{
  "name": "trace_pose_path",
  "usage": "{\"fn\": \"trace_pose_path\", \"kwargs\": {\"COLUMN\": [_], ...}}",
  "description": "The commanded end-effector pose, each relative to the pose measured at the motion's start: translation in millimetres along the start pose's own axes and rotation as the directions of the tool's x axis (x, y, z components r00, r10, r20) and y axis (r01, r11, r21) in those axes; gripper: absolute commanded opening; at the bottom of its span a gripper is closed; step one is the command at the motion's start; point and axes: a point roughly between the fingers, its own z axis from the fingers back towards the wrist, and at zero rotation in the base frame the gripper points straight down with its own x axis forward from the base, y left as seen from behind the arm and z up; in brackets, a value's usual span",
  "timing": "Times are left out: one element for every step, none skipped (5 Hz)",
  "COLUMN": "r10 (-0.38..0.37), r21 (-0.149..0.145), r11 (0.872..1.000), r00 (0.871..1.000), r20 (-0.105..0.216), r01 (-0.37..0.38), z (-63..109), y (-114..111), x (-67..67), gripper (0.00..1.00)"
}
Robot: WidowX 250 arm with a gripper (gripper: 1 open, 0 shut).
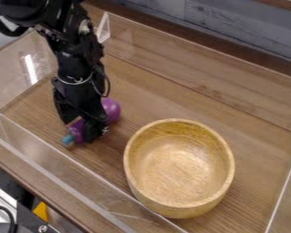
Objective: Remove the purple eggplant from inside the brown bowl and put it on the table
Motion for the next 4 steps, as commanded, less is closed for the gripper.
{"fn": "trace_pose_path", "kwargs": {"r10": [0.027, 0.041, 0.058, 0.059], "r21": [0.005, -0.002, -0.011, -0.021], "r11": [1.000, 0.999, 0.998, 0.998], "r00": [1.000, 0.999, 0.998, 0.998], "r20": [0.015, 0.012, 0.005, 0.002], "r01": [-0.027, -0.041, -0.058, -0.059], "z": [2.5, 0.9, -0.1, 4.6], "y": [3.0, 0.7, -5.3, -6.9], "x": [-2.3, -6.6, -9.6, -7.8], "gripper": [1.00, 1.00, 1.00, 1.00]}}
